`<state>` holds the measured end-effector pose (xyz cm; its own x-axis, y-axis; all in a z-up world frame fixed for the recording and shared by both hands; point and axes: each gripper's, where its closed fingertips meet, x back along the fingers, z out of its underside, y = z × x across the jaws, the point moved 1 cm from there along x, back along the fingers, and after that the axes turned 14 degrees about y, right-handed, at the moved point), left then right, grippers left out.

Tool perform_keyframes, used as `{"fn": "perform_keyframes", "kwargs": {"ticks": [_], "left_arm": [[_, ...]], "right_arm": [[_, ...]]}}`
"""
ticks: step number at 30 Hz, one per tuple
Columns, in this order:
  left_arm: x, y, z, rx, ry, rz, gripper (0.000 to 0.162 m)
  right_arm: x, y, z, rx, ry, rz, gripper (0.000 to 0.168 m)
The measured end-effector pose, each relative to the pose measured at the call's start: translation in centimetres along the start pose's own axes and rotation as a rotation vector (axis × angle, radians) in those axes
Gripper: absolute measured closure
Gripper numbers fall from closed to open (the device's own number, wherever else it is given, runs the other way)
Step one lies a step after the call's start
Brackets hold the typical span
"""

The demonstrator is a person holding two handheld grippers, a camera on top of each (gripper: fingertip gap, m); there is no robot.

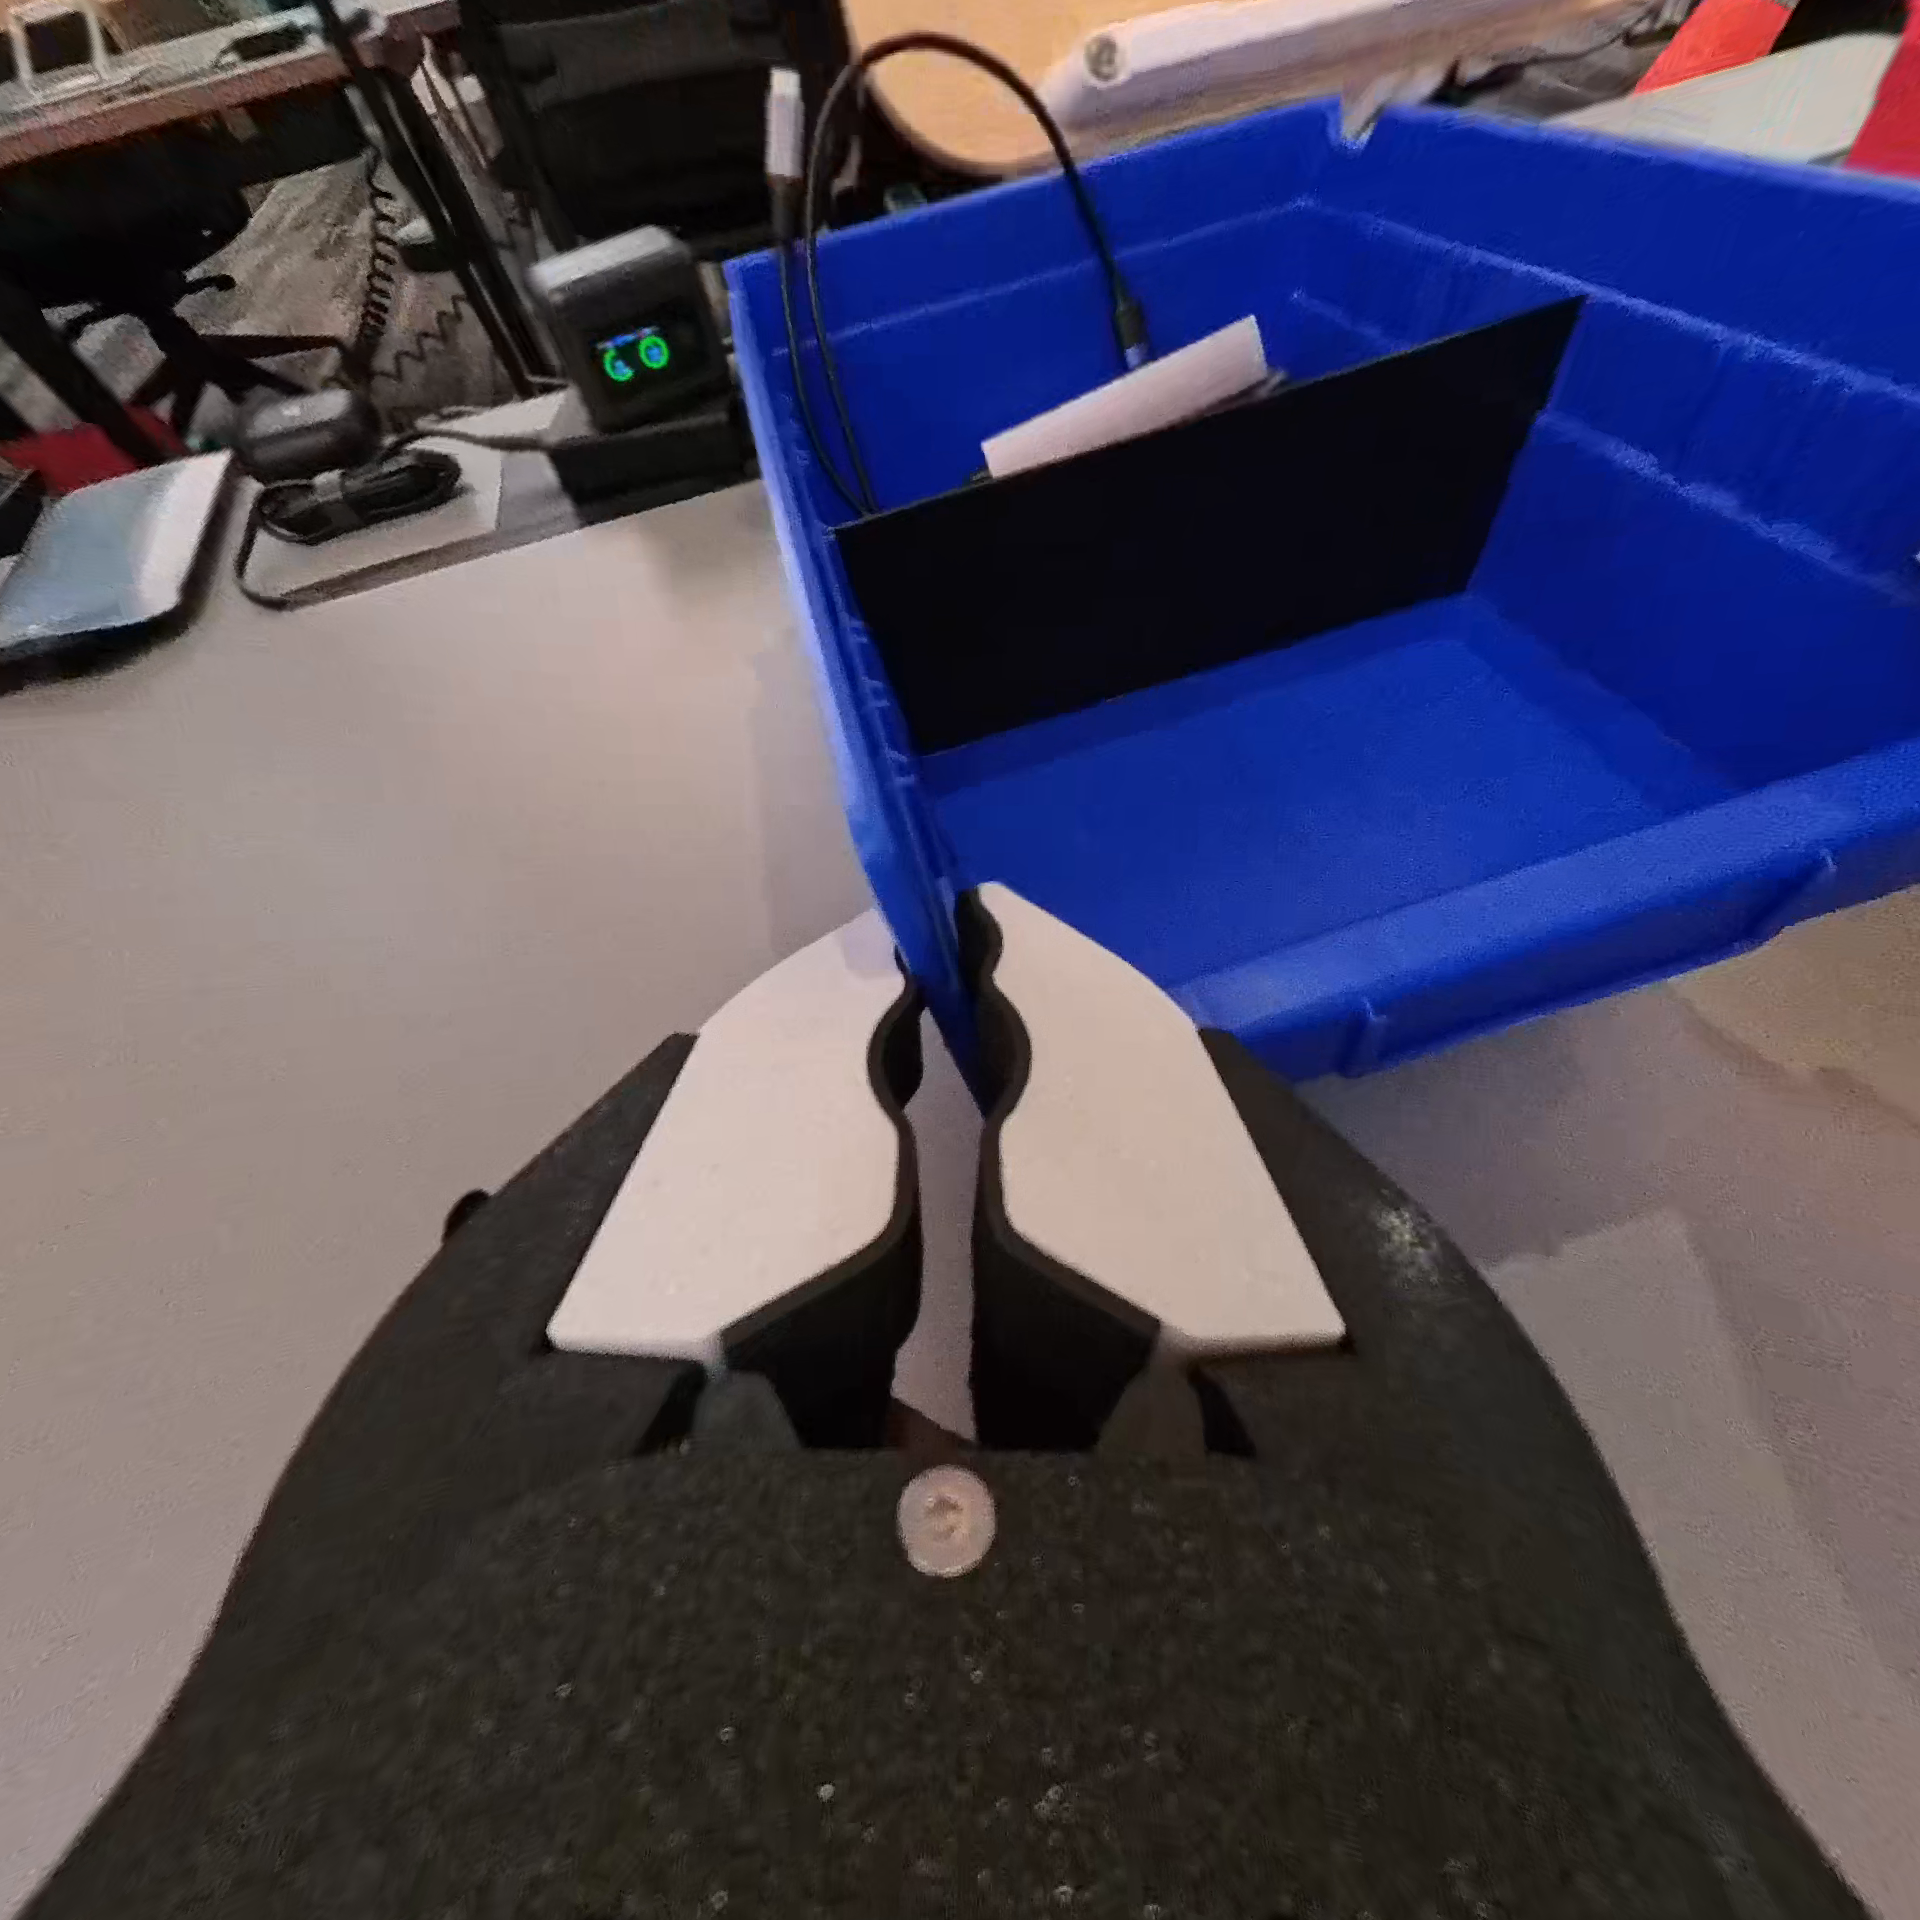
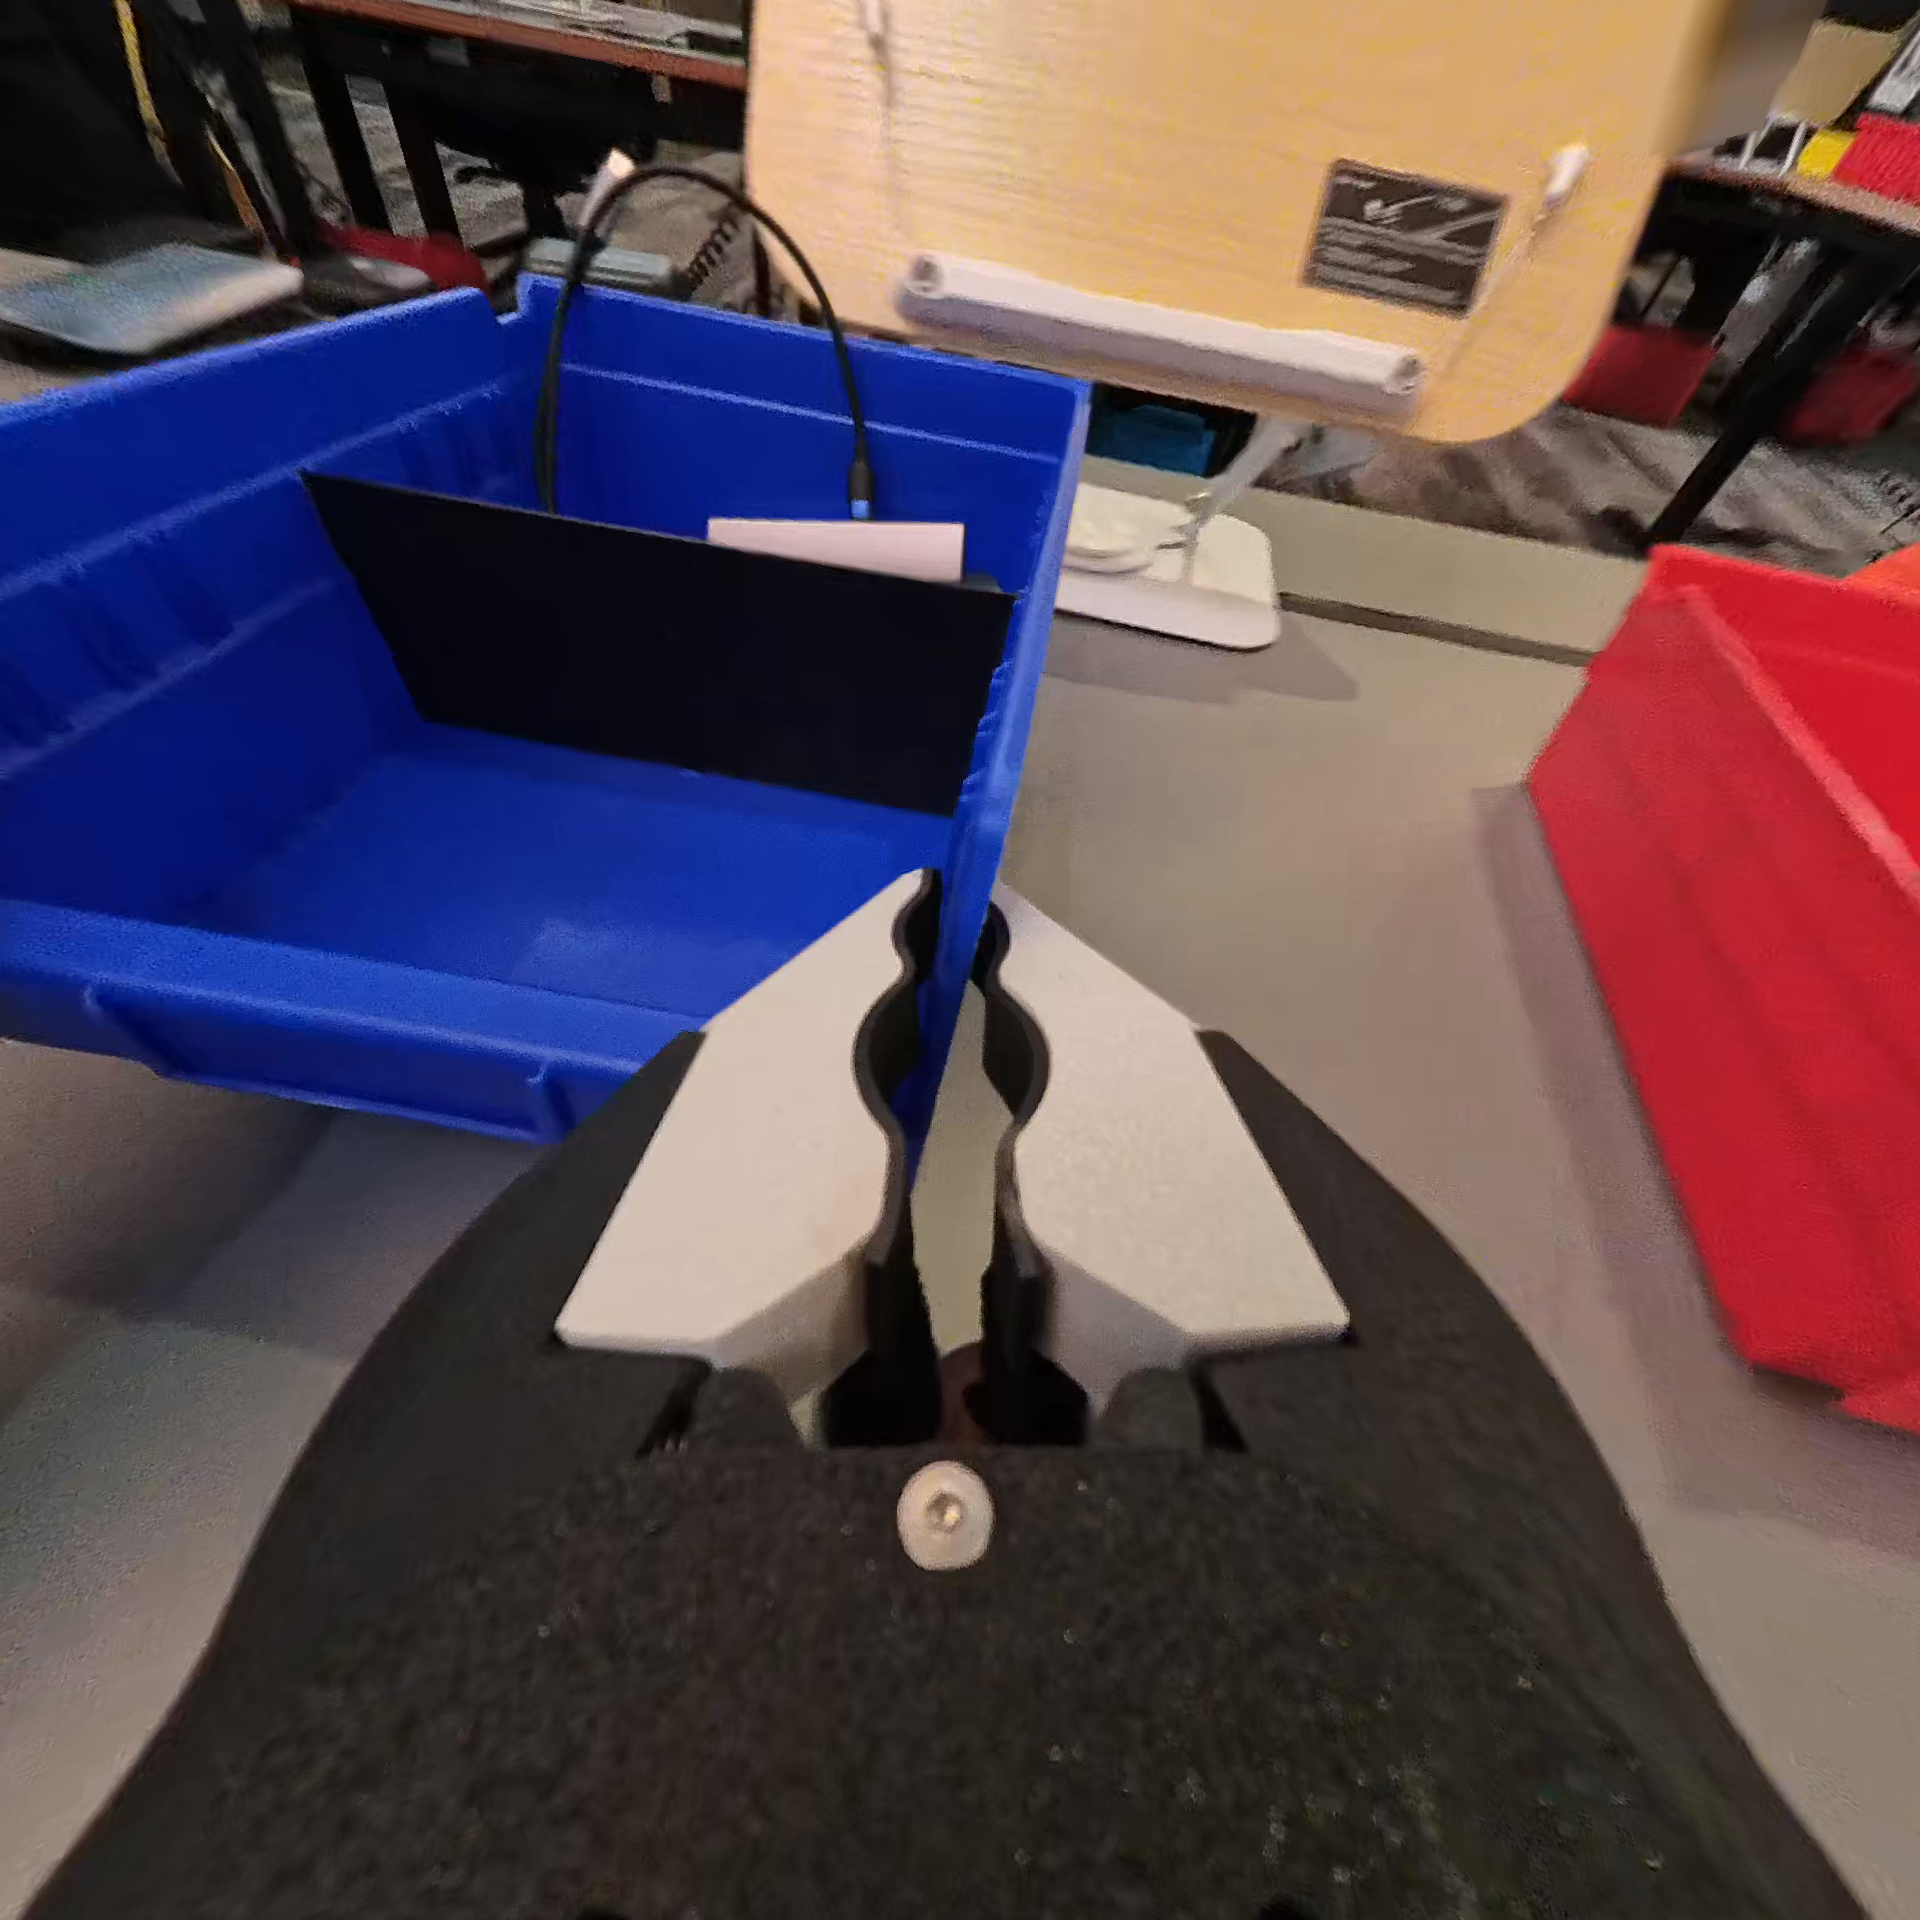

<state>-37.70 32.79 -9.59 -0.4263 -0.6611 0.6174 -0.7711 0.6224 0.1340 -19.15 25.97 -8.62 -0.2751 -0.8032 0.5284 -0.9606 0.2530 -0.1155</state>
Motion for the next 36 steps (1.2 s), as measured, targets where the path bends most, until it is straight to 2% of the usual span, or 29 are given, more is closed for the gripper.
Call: {"fn": "perform_keyframes", "kwargs": {"ticks": [2,7,9,12,16,17,19,20,21,22,24,27,29,30,32,34,36], "left_arm": [[0.5,3.9,1.2,0.017,0.006,0.001,0.158],[1.2,11.2,4.7,0.051,0.010,-0.091,0.159],[1.1,13.3,5.6,0.149,0.013,-0.129,0.159],[0.3,14.7,7.3,0.248,0.077,-0.119,0.159],[0.4,14.7,7.2,0.367,0.050,-0.011,0.157],[0.8,14.9,6.8,0.391,0.025,-0.008,0.150],[2.4,15.3,5.0,0.430,-0.103,0.016,0.134],[3.9,15.7,3.5,0.456,-0.221,0.030,0.128],[5.5,16.1,2.2,0.481,-0.337,0.033,0.128],[6.9,16.4,1.3,0.502,-0.431,0.037,0.128],[8.3,16.4,0.4,0.515,-0.515,0.041,0.128],[7.2,16.3,1.2,0.503,-0.467,-0.002,0.129],[5.7,16.4,2.3,0.519,-0.394,-0.025,0.129],[5.1,16.3,2.6,0.526,-0.368,-0.023,0.129],[5.1,15.9,2.5,0.526,-0.375,0.009,0.132],[5.4,15.3,2.3,0.510,-0.373,0.034,0.133],[5.4,15.1,2.6,0.486,-0.341,0.004,0.133]], "right_arm": [[-0.2,3.9,-0.6,-0.016,-0.007,-0.043,0.166],[-2.4,12.3,-0.6,0.109,0.011,-0.089,0.164],[-3.1,14.5,-0.3,0.109,0.045,-0.147,0.164],[-3.7,16.3,0.8,0.074,0.117,-0.244,0.161],[-2.6,16.7,1.6,0.052,0.208,-0.442,0.152],[-1.8,16.3,1.9,0.041,0.238,-0.509,0.149],[0.8,15.0,3.1,0.008,0.296,-0.670,0.144],[2.5,13.8,3.9,-0.001,0.307,-0.751,0.141],[4.0,12.2,4.6,-0.013,0.293,-0.801,0.139],[5.1,9.9,5.2,-0.015,0.259,-0.808,0.137],[6.2,3.4,5.7,0.000,0.134,-0.701,0.133],[6.5,-9.1,5.5,-0.033,-0.037,-0.381,0.126],[6.4,-17.6,5.4,-0.163,-0.085,-0.112,0.120],[6.4,-19.8,5.4,-0.221,-0.098,-0.076,0.121],[5.1,-20.8,6.0,-0.230,-0.052,-0.101,0.120],[3.1,-22.4,7.4,-0.190,0.010,0.012,0.121],[1.9,-20.8,7.3,-0.167,0.014,-0.111,0.126]]}}
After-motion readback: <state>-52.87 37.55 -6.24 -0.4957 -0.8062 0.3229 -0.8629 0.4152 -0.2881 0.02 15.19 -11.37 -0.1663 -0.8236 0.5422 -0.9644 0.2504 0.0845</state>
